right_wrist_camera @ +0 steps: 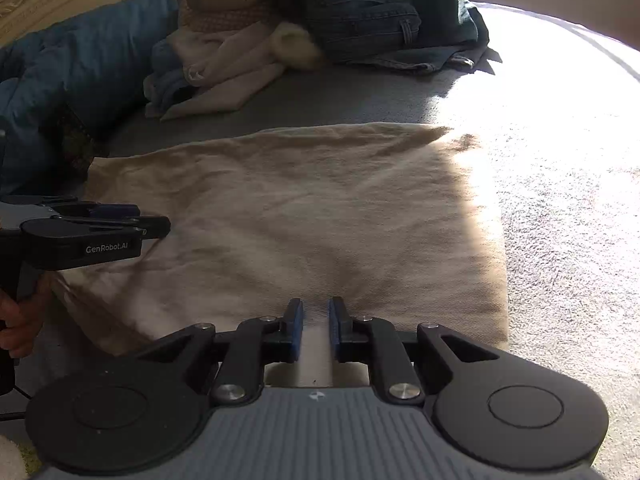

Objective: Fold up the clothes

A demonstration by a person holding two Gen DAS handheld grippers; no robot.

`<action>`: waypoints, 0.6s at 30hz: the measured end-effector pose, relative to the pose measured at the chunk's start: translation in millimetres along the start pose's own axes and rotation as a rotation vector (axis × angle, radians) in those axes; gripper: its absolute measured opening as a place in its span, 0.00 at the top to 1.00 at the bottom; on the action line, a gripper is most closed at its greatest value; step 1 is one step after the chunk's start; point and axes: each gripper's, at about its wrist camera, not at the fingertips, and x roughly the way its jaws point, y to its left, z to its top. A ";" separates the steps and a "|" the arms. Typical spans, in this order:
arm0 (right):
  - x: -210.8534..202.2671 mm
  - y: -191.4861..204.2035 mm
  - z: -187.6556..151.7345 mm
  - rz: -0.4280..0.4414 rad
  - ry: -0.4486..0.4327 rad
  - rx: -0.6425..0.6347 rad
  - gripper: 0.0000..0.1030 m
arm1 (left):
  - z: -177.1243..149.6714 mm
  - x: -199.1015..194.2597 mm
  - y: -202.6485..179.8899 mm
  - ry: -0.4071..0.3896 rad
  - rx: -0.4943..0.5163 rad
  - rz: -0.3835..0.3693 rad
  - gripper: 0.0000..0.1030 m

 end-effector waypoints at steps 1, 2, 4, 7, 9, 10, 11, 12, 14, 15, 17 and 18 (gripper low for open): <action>0.1 0.1 0.2 0.000 0.000 0.001 0.85 | 0.0 0.0 -0.3 0.000 0.002 0.001 0.62; 0.2 0.3 0.1 0.001 0.000 0.001 0.85 | -0.1 -0.1 -0.6 0.000 0.005 0.004 0.62; 0.4 0.4 -0.2 0.005 -0.001 0.000 0.82 | -0.4 -0.2 -1.2 0.000 0.011 0.008 0.61; 1.0 2.4 -0.8 0.005 -0.002 -0.010 0.79 | -0.7 -0.7 -2.8 -0.002 0.021 0.015 0.61; 1.3 3.1 -0.9 0.005 -0.002 -0.013 0.78 | -0.7 -0.8 -3.8 -0.002 0.026 0.019 0.60; 1.5 2.9 -0.8 0.006 -0.002 -0.012 0.78 | -0.9 -0.9 -4.3 -0.002 0.028 0.022 0.60; 1.6 2.8 -0.8 0.006 -0.002 -0.012 0.78 | -1.0 -0.9 -4.9 -0.002 0.031 0.024 0.60; 1.8 2.6 -0.8 0.007 -0.002 -0.011 0.78 | -1.0 -0.8 -5.3 -0.002 0.034 0.027 0.60; 2.0 2.4 -0.7 0.008 -0.002 -0.011 0.78 | -0.9 -0.5 -6.2 -0.003 0.040 0.030 0.59; 1.9 2.4 -0.8 0.008 -0.003 -0.011 0.78 | -0.7 -0.3 -6.5 -0.003 0.042 0.032 0.59; 1.8 2.5 -1.1 0.009 -0.003 -0.010 0.78 | -0.8 -0.3 -6.9 -0.003 0.044 0.034 0.59; 1.7 2.5 -1.2 0.010 -0.003 -0.010 0.77 | -0.9 -0.3 -7.1 -0.003 0.045 0.035 0.59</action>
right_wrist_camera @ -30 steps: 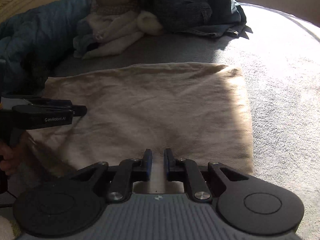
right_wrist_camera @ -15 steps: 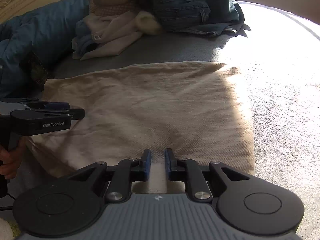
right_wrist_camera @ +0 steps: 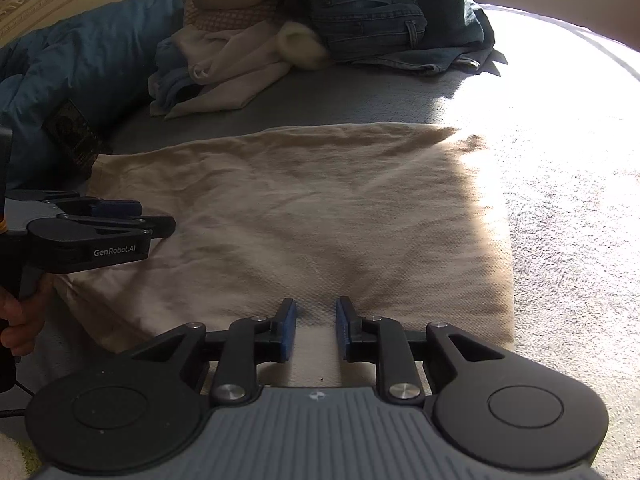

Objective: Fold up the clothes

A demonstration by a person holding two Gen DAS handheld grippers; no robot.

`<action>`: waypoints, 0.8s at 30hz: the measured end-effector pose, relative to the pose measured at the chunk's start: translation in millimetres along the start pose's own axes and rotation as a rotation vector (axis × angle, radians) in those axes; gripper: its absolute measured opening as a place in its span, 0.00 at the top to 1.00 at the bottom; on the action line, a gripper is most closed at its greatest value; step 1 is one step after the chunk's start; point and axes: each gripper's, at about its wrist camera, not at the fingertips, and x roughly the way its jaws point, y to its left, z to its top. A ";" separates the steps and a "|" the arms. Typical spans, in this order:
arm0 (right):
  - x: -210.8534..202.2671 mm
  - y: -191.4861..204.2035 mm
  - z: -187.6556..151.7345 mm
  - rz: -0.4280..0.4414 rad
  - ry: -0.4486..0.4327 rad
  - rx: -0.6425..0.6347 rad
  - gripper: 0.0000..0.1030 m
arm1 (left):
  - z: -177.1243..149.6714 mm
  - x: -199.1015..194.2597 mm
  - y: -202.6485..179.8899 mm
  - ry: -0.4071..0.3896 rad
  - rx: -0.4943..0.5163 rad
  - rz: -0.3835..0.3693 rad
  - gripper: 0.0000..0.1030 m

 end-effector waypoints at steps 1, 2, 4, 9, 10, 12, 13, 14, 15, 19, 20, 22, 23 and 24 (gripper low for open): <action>-0.1 0.0 -0.1 0.000 0.000 0.000 0.77 | -0.1 0.0 -0.1 0.000 0.001 0.001 0.59; -0.1 0.0 -0.2 0.001 0.000 0.001 0.77 | -0.2 -0.1 -0.2 -0.001 0.002 0.002 0.58; -0.1 0.3 -0.4 0.002 0.000 0.001 0.77 | -0.3 -0.2 0.0 -0.001 0.003 0.004 0.58; 0.0 2.4 -0.7 0.008 0.000 -0.003 0.71 | -0.1 -0.2 0.2 -0.002 0.004 0.004 0.58; 0.0 2.9 -0.8 0.008 -0.001 -0.004 0.71 | -0.1 -0.2 0.1 -0.002 0.004 0.004 0.58; 0.2 3.4 -0.8 0.008 -0.001 -0.005 0.70 | -0.3 0.0 0.5 -0.003 0.002 0.004 0.57; 0.3 3.4 -0.7 0.008 -0.001 -0.006 0.70 | -0.3 0.0 0.6 -0.003 0.000 0.004 0.57; 0.5 3.8 -0.6 0.008 -0.001 -0.005 0.69 | -0.3 0.0 0.7 -0.002 -0.002 0.003 0.57; 0.5 3.8 -0.6 0.008 -0.001 -0.005 0.69 | -0.4 -0.1 1.0 -0.002 -0.004 0.003 0.56; 0.6 4.1 -0.6 0.010 -0.001 -0.004 0.68 | -1.1 0.0 0.8 -0.005 -0.007 0.004 0.55; 0.6 4.2 -0.6 0.010 -0.001 -0.005 0.68 | -1.0 0.1 0.8 -0.005 -0.006 0.005 0.55; 0.9 4.3 -0.6 0.010 -0.001 -0.006 0.67 | -1.3 -0.1 0.4 -0.006 -0.005 0.008 0.54; 0.9 4.3 -0.6 0.010 -0.001 -0.005 0.67 | -1.4 -0.2 0.2 -0.007 -0.004 0.011 0.53; 1.0 4.4 -0.6 0.010 -0.001 -0.005 0.67 | -1.5 -0.3 0.5 -0.007 -0.006 0.011 0.52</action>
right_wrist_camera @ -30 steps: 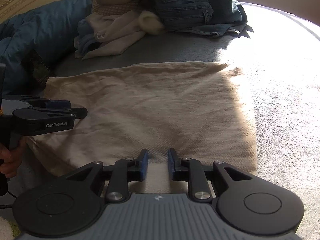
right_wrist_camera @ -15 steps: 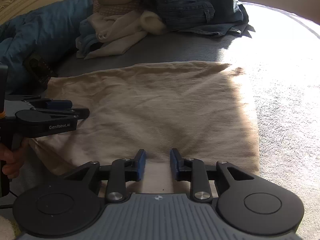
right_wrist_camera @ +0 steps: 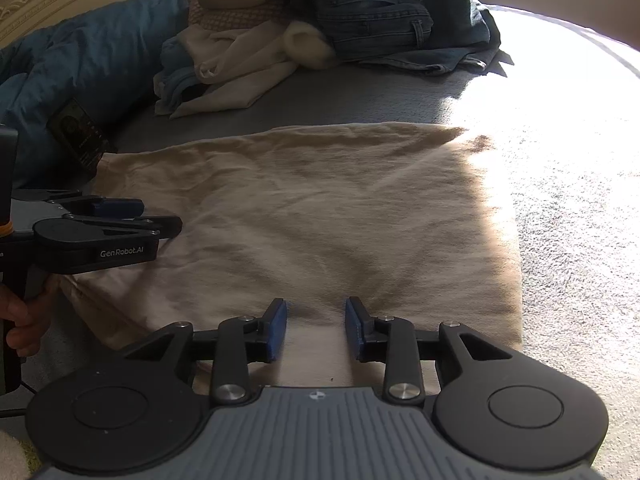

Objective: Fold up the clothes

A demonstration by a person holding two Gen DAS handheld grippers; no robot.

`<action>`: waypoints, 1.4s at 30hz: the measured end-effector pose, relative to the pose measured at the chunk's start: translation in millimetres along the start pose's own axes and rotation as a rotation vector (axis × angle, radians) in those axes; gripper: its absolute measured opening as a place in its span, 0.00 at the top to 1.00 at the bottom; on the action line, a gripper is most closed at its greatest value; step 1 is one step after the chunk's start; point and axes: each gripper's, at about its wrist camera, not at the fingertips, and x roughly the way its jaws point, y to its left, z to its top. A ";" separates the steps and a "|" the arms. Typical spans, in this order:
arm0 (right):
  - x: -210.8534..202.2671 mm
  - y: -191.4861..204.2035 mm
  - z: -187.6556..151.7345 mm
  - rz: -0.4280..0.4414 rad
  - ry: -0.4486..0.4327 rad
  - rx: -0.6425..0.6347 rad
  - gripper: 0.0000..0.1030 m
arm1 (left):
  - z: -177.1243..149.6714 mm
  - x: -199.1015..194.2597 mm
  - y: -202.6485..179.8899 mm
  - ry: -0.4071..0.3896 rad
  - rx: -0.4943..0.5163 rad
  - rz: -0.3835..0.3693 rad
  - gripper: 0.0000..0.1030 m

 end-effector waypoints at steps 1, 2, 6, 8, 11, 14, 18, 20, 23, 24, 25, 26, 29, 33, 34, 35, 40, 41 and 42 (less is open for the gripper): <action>0.0 0.1 0.0 0.000 0.000 0.000 0.66 | 0.0 0.0 0.3 0.000 -0.001 0.000 0.52; 0.1 0.1 -0.1 0.001 0.000 0.001 0.66 | 0.0 0.0 0.5 0.000 -0.001 0.001 0.52; 0.1 0.4 -0.3 0.001 -0.001 0.002 0.66 | 0.0 0.1 0.8 -0.001 -0.001 0.004 0.50; 0.1 0.3 -0.5 0.001 -0.001 0.003 0.66 | -0.2 0.5 0.7 -0.002 0.000 0.007 0.49; -0.2 0.5 -1.0 0.002 -0.001 0.004 0.66 | -0.7 0.7 0.8 -0.004 -0.001 0.011 0.48; 0.2 0.8 -0.8 0.003 -0.001 0.006 0.66 | -0.6 1.2 0.8 -0.004 -0.002 0.016 0.46; -0.1 0.4 -0.7 0.004 -0.001 0.007 0.65 | -1.0 1.6 2.5 -0.004 -0.019 0.025 0.40; -0.1 0.6 -0.6 0.004 -0.001 0.009 0.65 | -1.8 2.4 4.7 -0.004 -0.035 0.025 0.37; 0.1 0.4 -0.5 0.005 -0.001 0.012 0.65 | -2.8 3.2 7.8 -0.004 -0.054 0.023 0.32; 0.1 0.4 -0.5 0.005 -0.001 0.013 0.65 | -3.0 3.4 8.6 -0.003 -0.059 0.022 0.31; 0.1 0.3 -0.5 0.005 -0.001 0.014 0.65 | -3.2 3.6 9.1 -0.002 -0.064 0.022 0.30; 0.3 0.4 -0.5 0.005 -0.001 0.014 0.65 | -3.4 3.6 8.8 -0.002 -0.066 0.025 0.29; 0.5 0.4 -0.5 0.005 -0.001 0.017 0.64 | -4.4 3.4 8.2 -0.004 -0.072 0.031 0.26; 0.0 0.5 -0.8 0.005 -0.001 0.019 0.64 | -4.4 5.3 11.7 0.007 -0.098 0.032 0.20; 0.0 0.4 -0.8 0.005 -0.001 0.019 0.64 | -4.2 6.1 13.4 0.014 -0.113 0.032 0.19; 0.0 0.3 -0.8 0.005 -0.001 0.019 0.64 | -4.1 6.8 14.8 0.021 -0.124 0.029 0.17; -0.1 -0.2 -0.8 0.007 -0.001 0.021 0.64 | -4.3 10.0 23.3 0.049 -0.171 0.013 0.07; -0.1 -0.3 -0.8 0.008 0.000 0.021 0.64 | -4.6 10.3 24.4 0.051 -0.176 0.010 0.06; 0.0 -0.5 -0.7 0.008 -0.001 0.021 0.64 | -4.7 10.5 25.0 0.053 -0.179 0.009 0.06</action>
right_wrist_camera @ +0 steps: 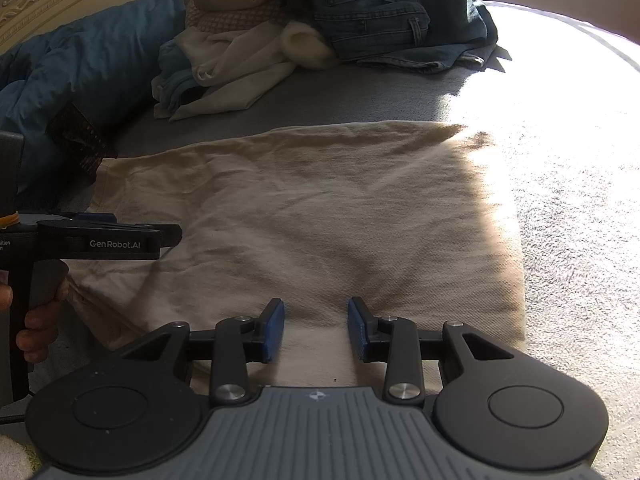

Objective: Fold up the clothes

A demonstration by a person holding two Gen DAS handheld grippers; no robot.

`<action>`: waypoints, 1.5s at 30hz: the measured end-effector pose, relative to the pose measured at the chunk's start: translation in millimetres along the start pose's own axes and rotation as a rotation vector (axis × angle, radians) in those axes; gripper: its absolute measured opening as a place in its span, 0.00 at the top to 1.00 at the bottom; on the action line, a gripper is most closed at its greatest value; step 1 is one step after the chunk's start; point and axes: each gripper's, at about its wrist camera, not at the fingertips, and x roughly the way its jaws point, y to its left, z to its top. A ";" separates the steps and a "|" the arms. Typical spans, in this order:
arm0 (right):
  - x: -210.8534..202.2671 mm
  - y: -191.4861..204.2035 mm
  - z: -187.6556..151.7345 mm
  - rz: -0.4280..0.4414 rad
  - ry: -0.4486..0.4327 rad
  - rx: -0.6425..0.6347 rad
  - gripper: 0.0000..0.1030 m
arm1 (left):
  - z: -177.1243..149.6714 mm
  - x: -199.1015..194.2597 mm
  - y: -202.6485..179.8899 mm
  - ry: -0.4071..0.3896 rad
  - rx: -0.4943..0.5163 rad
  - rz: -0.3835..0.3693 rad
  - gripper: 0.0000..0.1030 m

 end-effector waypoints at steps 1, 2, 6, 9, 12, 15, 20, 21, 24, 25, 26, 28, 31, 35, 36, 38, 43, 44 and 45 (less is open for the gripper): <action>0.0 -0.2 0.0 0.000 0.000 0.000 0.64 | 0.0 0.2 0.6 0.002 -0.003 -0.001 0.06; 0.1 -0.3 0.1 0.001 0.000 0.001 0.64 | 0.0 0.3 0.9 0.003 -0.005 -0.001 0.05; -0.1 -0.5 -0.2 0.002 0.000 0.002 0.64 | -0.2 0.2 1.2 0.002 -0.005 0.005 0.04; 0.1 -0.2 0.0 0.002 0.000 0.005 0.64 | -0.5 0.6 1.8 0.004 -0.013 0.007 0.02; 0.1 -0.1 -0.1 0.002 0.000 0.006 0.64 | -1.1 1.6 2.8 0.005 -0.025 0.009 0.00; 0.0 -0.1 -0.1 0.003 0.000 0.008 0.63 | -2.4 1.9 4.1 0.000 -0.032 0.004 0.00; 0.3 0.1 0.1 0.005 0.000 0.008 0.62 | -4.0 2.1 5.5 -0.006 -0.040 -0.002 0.00; 0.5 0.2 0.1 0.004 0.000 0.008 0.61 | -4.0 2.2 5.8 -0.006 -0.042 -0.003 0.00; 0.7 0.0 0.4 0.005 0.000 0.009 0.61 | -4.3 2.3 6.8 -0.006 -0.045 -0.007 0.00; 0.7 -0.1 0.5 0.005 0.000 0.009 0.61 | -4.4 2.4 7.1 -0.007 -0.045 -0.009 0.00; 0.7 -0.2 0.5 0.006 0.000 0.009 0.61 | -4.8 2.5 7.2 -0.008 -0.046 -0.009 0.00; 0.9 0.0 0.5 0.006 -0.001 0.009 0.61 | -5.3 2.5 7.2 -0.010 -0.046 -0.010 0.00; 1.2 0.4 0.3 0.007 -0.001 0.009 0.60 | -5.8 2.3 6.9 -0.014 -0.045 -0.011 0.00; 1.0 0.1 0.2 0.007 -0.001 0.010 0.60 | -7.0 2.3 7.3 -0.019 -0.047 -0.014 0.00; 1.0 0.1 0.2 0.008 -0.001 0.010 0.60 | -7.1 2.3 7.0 -0.020 -0.046 -0.014 0.00; 1.1 0.1 0.2 0.009 -0.002 0.010 0.59 | -7.2 2.2 6.5 -0.021 -0.046 -0.014 0.00; 0.9 2.1 -0.3 0.020 -0.002 0.004 0.52 | -7.9 2.3 7.4 -0.026 -0.046 -0.017 0.00; 0.9 3.0 -0.3 0.022 -0.002 0.000 0.50 | -8.0 2.0 7.4 -0.028 -0.046 -0.017 0.00; 1.0 3.9 -0.3 0.024 -0.001 -0.003 0.47 | -8.2 1.9 7.4 -0.029 -0.046 -0.018 0.00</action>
